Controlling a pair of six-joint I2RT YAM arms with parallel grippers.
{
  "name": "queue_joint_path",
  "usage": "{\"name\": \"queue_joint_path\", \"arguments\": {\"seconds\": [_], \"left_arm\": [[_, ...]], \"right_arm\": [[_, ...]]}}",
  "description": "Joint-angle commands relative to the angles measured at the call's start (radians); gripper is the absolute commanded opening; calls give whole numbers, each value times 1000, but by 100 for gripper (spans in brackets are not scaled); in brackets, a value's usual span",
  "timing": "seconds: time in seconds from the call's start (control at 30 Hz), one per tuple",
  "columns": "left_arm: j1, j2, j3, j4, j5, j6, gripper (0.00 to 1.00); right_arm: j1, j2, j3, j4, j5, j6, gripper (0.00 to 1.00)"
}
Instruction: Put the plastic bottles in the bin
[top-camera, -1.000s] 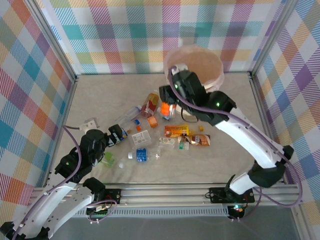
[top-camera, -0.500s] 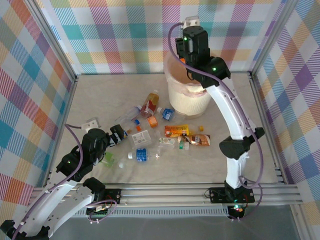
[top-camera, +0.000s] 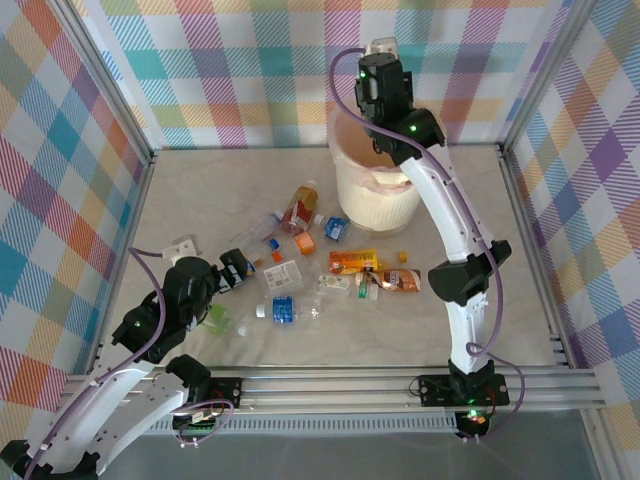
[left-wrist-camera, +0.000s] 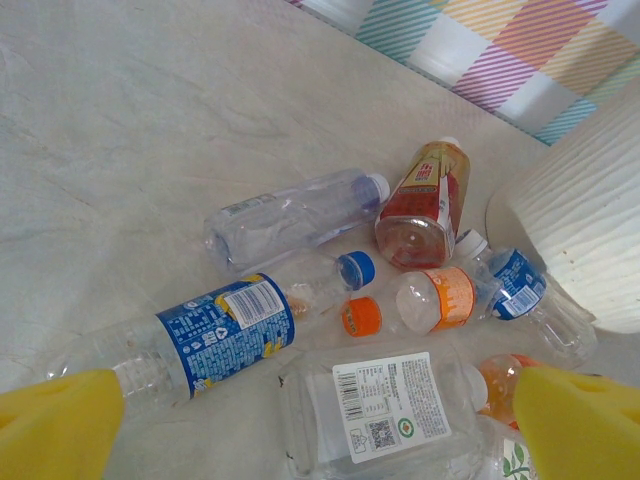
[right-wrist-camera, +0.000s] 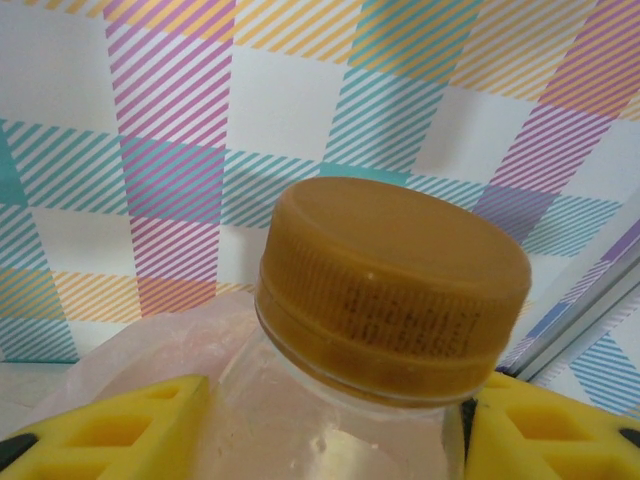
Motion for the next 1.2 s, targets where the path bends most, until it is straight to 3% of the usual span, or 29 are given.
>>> {"name": "queue_joint_path", "arguments": {"seconds": [0.0,0.33,0.77,0.9,1.0,1.17], "left_arm": [[-1,-2,22,19,0,4,100],[-1,-12,23,8,-4,10,100],[-1,-18,19,0,-17,4,100],[-1,-20,21,-3,-18,3,100],[-1,-23,20,-6,-17,3,100],[-1,-27,22,-14,-25,4,100]], "right_arm": [[-8,38,-7,14,32,61,45],[-34,79,-60,6,33,107,48],[-58,78,-121,54,32,89,61],[-58,79,-115,41,29,98,84],[-58,80,-113,36,28,105,94],[-57,88,-79,0,12,127,96]]}}
